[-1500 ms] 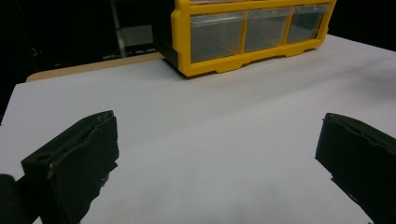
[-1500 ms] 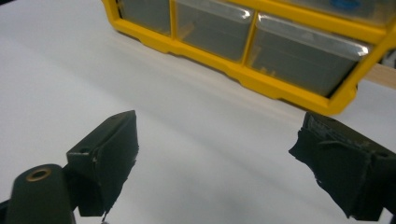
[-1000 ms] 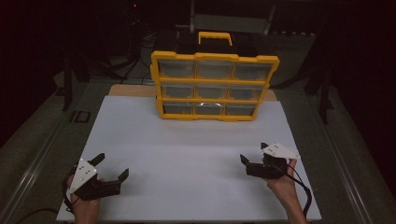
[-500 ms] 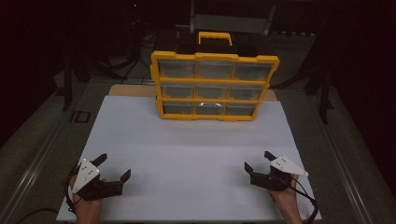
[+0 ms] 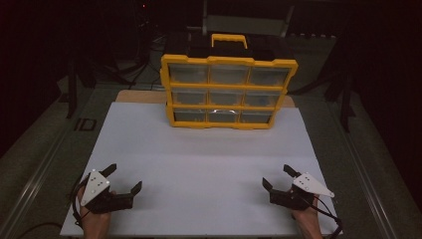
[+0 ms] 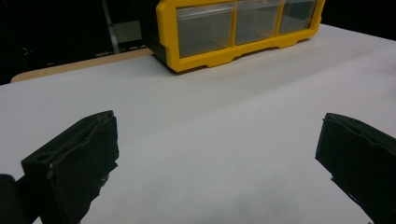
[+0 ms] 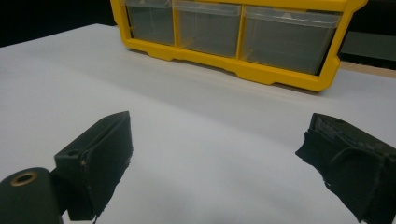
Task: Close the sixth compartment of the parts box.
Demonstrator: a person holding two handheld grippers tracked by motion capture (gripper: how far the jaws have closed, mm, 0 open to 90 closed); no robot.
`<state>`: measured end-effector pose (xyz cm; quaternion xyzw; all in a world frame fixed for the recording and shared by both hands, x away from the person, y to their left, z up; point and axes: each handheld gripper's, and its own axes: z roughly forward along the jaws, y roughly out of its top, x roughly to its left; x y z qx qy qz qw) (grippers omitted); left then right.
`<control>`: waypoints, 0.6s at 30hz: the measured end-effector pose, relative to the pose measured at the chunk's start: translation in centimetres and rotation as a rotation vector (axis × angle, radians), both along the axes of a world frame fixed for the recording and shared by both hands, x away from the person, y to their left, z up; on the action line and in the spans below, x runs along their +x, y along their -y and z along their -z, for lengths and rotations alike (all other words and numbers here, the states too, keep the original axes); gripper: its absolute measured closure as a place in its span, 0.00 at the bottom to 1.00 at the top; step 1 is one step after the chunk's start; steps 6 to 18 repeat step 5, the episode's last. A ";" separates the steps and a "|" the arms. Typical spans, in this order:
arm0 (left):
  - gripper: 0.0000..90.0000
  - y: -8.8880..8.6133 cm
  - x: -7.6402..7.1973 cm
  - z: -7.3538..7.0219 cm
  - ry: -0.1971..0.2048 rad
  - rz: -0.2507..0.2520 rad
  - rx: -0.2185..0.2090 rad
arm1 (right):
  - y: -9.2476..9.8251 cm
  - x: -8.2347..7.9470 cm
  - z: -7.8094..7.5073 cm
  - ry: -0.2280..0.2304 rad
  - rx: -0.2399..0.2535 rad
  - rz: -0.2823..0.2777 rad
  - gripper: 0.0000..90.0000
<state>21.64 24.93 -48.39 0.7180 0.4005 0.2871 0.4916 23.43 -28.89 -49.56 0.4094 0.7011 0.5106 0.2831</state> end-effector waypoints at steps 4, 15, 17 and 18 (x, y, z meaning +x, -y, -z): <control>0.00 0.0 0.0 0.0 -0.001 -0.001 0.003 | 0.2 -0.1 0.0 0.005 0.004 -0.003 0.09; 0.00 0.0 0.0 0.0 -0.001 -0.001 0.003 | 0.3 -0.1 0.0 0.008 0.008 -0.002 0.09; 0.00 0.0 0.0 0.0 -0.001 -0.001 0.003 | 0.3 -0.1 0.0 0.008 0.008 -0.002 0.09; 0.00 0.0 0.0 0.0 -0.001 -0.001 0.003 | 0.3 -0.1 0.0 0.008 0.008 -0.002 0.09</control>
